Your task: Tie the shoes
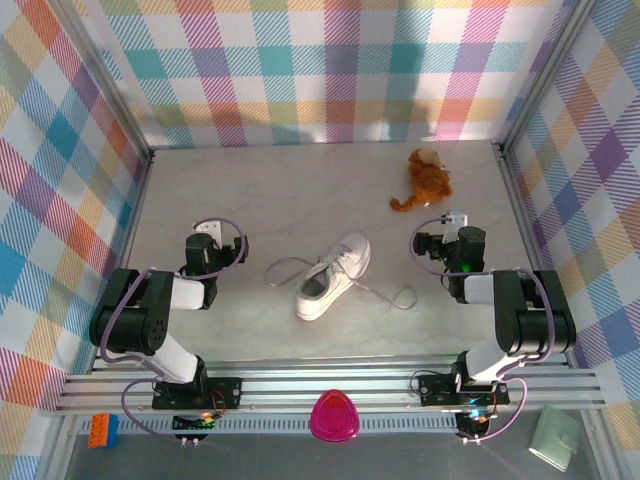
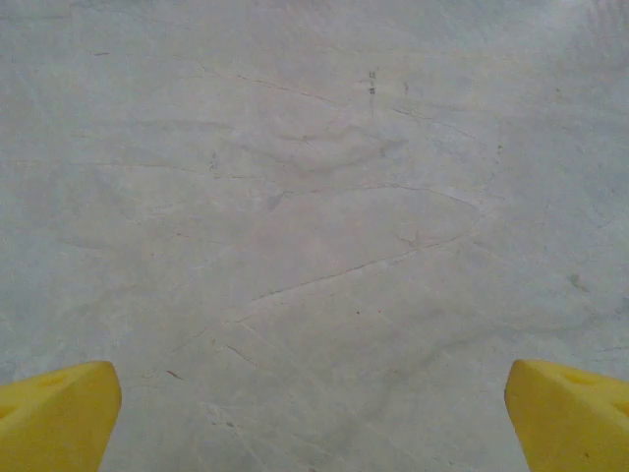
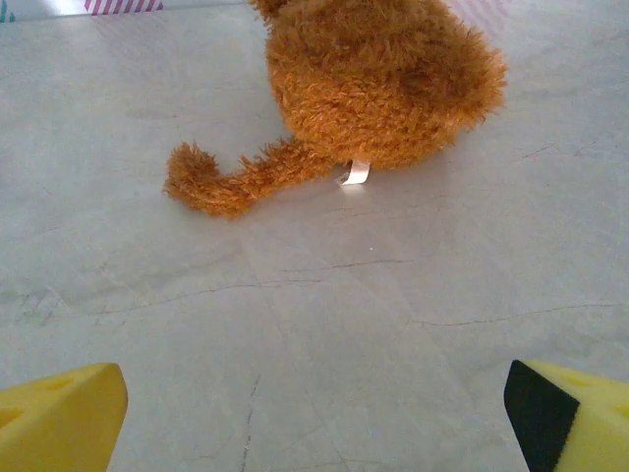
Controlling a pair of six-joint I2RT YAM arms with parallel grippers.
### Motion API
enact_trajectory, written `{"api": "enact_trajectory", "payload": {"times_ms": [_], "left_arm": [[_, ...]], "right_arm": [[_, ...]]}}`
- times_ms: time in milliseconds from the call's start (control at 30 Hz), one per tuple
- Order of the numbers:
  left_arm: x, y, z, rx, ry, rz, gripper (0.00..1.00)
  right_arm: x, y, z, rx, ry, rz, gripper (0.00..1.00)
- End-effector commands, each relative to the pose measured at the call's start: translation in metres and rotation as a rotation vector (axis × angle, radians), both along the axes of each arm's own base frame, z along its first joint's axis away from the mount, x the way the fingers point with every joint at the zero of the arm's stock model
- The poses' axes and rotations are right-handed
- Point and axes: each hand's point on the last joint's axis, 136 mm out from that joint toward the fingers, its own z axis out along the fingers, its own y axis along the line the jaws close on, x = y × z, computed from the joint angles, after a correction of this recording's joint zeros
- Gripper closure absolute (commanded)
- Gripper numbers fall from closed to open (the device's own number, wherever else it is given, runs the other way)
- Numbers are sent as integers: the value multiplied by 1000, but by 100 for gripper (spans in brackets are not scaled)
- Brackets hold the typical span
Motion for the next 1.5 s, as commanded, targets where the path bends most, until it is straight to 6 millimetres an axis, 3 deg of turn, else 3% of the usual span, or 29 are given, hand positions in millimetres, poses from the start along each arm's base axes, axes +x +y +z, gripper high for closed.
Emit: {"api": "enact_trajectory", "payload": {"times_ms": [0,1300,1400,1467], "left_arm": [[8,0,13,-9,-41,-3,0],[7,-3,13,-21,-42,-20,0],[6,-15,17,-32,-42,-107,2],[3,-13,28,-34,-34,-94,4]], "right_arm": [[4,3,11,20,-40,11,1],[4,2,12,18,-42,4,1],[6,-3,17,19,-24,-29,1],[3,-5,23,19,20,-40,3]]}}
